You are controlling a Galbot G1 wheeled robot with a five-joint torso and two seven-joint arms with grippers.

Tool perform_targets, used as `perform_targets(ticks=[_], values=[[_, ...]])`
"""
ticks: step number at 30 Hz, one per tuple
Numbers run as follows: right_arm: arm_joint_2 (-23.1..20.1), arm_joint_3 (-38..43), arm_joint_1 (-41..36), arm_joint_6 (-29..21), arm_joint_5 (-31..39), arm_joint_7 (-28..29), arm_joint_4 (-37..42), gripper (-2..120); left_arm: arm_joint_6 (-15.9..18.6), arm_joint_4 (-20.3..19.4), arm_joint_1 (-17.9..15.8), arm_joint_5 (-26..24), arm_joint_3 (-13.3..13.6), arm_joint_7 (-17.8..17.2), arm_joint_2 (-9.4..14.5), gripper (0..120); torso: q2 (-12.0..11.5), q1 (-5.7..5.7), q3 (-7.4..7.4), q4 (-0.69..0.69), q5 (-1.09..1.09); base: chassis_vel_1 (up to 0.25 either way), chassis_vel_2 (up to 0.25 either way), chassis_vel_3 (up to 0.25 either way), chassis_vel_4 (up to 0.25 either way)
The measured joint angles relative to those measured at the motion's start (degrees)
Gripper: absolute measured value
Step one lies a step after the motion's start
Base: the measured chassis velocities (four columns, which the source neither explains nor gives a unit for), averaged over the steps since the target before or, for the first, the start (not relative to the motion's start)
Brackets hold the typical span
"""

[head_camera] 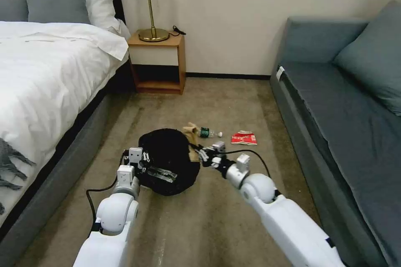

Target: Pick up the trash bin, then pick up the garbage on the floor and place it into the trash bin.

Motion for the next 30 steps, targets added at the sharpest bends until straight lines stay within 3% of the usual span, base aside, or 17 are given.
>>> perform_targets(ticks=[6,12,20,26,29,30], values=[[1.7,-1.0,0.4,0.0,-3.2,0.1,-1.9,0,0.0,-0.5,0.1,0.1,0.4,0.0,-0.3,4,0.0,0.0,0.0,-0.01,0.01,0.0,0.0,0.0,0.0],[3.1,-1.9,-0.5,2.0,-11.3,1.9,-4.4,1,0.1,-0.8,-0.1,0.0,0.1,0.1,-0.2,4,0.0,0.0,0.0,-0.01,0.01,0.0,0.0,0.0,0.0],[2.7,-2.1,-0.9,1.9,-12.9,2.5,-3.6,34,0.2,-0.8,0.0,-0.2,-0.2,0.1,-0.1,4,0.0,0.0,0.0,-0.01,0.01,0.0,0.0,0.0,0.0],[2.3,-2.0,-1.1,1.6,-12.6,2.5,-2.8,51,0.2,-0.5,0.0,-0.2,-0.3,0.1,-0.2,4,0.0,0.0,0.0,0.0,0.01,0.0,0.0,0.0,0.0],[2.2,-0.5,-1.8,1.7,-12.0,2.8,-1.8,67,0.1,-0.3,0.0,-0.3,-0.6,0.1,-0.1,4,0.0,0.0,0.0,-0.01,0.02,0.0,0.0,0.0,0.0],[2.2,-0.5,-1.8,1.7,-12.0,2.8,-1.8,67,0.1,-0.3,0.0,-0.3,-0.6,0.1,-0.1,4,0.0,0.0,0.0,-0.01,0.02,0.0,0.0,0.0,0.0]])
